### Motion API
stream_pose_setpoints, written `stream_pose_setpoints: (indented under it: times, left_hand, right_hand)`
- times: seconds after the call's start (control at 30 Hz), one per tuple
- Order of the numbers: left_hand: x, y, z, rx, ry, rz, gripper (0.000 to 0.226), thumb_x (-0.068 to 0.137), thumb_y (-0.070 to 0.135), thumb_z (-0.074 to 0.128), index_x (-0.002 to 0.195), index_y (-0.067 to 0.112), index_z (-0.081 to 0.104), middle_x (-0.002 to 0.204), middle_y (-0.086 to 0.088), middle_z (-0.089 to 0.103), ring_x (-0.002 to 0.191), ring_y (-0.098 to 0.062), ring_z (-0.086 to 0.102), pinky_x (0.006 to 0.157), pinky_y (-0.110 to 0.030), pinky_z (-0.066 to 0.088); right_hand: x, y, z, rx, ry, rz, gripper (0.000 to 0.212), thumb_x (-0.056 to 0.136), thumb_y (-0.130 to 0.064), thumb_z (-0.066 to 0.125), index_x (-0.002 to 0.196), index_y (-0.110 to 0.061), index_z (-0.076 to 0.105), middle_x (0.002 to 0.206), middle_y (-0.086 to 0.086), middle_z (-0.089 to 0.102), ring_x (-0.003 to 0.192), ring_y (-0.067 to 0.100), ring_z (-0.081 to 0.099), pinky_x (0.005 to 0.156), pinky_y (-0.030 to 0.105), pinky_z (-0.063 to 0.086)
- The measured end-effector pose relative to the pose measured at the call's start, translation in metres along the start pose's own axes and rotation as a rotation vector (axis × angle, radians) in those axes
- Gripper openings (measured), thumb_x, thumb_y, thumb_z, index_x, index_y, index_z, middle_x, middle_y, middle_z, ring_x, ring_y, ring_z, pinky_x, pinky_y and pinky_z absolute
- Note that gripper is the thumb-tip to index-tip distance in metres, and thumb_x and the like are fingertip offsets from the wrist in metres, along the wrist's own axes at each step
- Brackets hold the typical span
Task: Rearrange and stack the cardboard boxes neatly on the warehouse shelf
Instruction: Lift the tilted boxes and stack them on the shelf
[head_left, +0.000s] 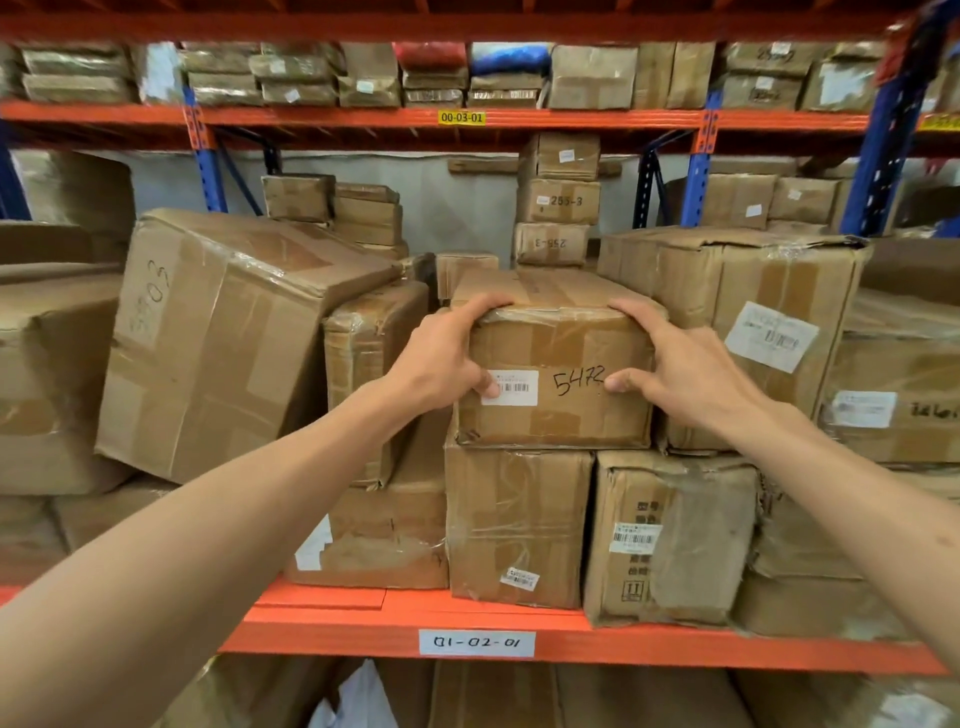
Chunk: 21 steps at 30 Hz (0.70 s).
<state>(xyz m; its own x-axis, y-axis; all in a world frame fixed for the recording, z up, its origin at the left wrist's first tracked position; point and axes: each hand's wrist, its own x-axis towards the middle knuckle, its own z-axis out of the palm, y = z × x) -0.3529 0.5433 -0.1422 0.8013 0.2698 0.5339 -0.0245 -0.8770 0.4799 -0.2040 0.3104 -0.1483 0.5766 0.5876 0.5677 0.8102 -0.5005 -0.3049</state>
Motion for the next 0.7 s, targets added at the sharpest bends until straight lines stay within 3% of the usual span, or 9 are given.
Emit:
stream_pose_setpoints:
  times: [0.1, 0.33, 0.4, 0.47, 0.53, 0.7]
  left_hand:
    - [0.01, -0.006, 0.004, -0.008, -0.014, 0.0, 0.099, 0.062, 0.007, 0.091, 0.144, 0.039, 0.045, 0.136, -0.009, 0.055, 0.123, -0.029, 0.052, 0.105, -0.047, 0.046]
    - [0.009, -0.015, 0.003, -0.01, -0.038, 0.023, 0.099, 0.065, 0.014, 0.091, 0.144, 0.046, 0.039, 0.135, -0.009, 0.052, 0.122, -0.029, 0.052, 0.105, -0.049, 0.047]
    - [0.007, -0.016, 0.002, 0.008, -0.055, 0.033, 0.101, 0.067, 0.018, 0.091, 0.146, 0.047, 0.035, 0.134, -0.01, 0.052, 0.121, -0.029, 0.052, 0.105, -0.048, 0.047]
    - [0.006, -0.019, -0.001, 0.012, -0.074, 0.04, 0.103, 0.067, 0.024, 0.091, 0.147, 0.048, 0.032, 0.132, -0.009, 0.052, 0.12, -0.027, 0.052, 0.106, -0.043, 0.046]
    - [0.007, -0.022, -0.005, 0.003, -0.107, 0.04, 0.104, 0.067, 0.029, 0.092, 0.148, 0.049, 0.029, 0.135, -0.006, 0.052, 0.121, -0.024, 0.053, 0.106, -0.041, 0.046]
    - [0.011, -0.021, -0.001, 0.0, -0.109, 0.041, 0.112, 0.056, 0.041, 0.096, 0.144, 0.052, 0.028, 0.134, -0.004, 0.054, 0.119, -0.023, 0.055, 0.105, -0.041, 0.048]
  right_hand:
    - [0.004, 0.005, 0.004, 0.011, 0.044, -0.014, 0.083, 0.083, -0.035, 0.083, 0.152, -0.041, 0.037, 0.066, -0.007, 0.061, 0.067, 0.004, 0.056, 0.078, 0.031, 0.049]
    - [0.008, 0.005, 0.007, 0.032, 0.03, 0.005, 0.084, 0.081, -0.039, 0.084, 0.15, -0.046, 0.036, 0.075, -0.004, 0.066, 0.074, 0.011, 0.061, 0.08, 0.033, 0.051]
    - [0.008, 0.003, 0.007, 0.05, -0.026, 0.044, 0.088, 0.08, -0.045, 0.084, 0.147, -0.052, 0.028, 0.094, -0.001, 0.069, 0.085, 0.017, 0.062, 0.082, 0.034, 0.05]
    - [0.007, 0.0, 0.007, 0.072, -0.11, 0.088, 0.1, 0.074, -0.052, 0.086, 0.146, -0.054, 0.016, 0.124, 0.008, 0.062, 0.103, 0.025, 0.059, 0.093, 0.04, 0.048]
    - [0.007, -0.007, 0.008, 0.062, -0.166, 0.115, 0.116, 0.067, -0.052, 0.09, 0.147, -0.052, 0.007, 0.142, 0.017, 0.052, 0.12, 0.035, 0.056, 0.105, 0.049, 0.044]
    - [0.012, -0.012, 0.007, 0.088, -0.174, 0.162, 0.121, 0.062, -0.044, 0.096, 0.146, -0.055, 0.01, 0.135, 0.021, 0.052, 0.126, 0.04, 0.049, 0.106, 0.055, 0.042]
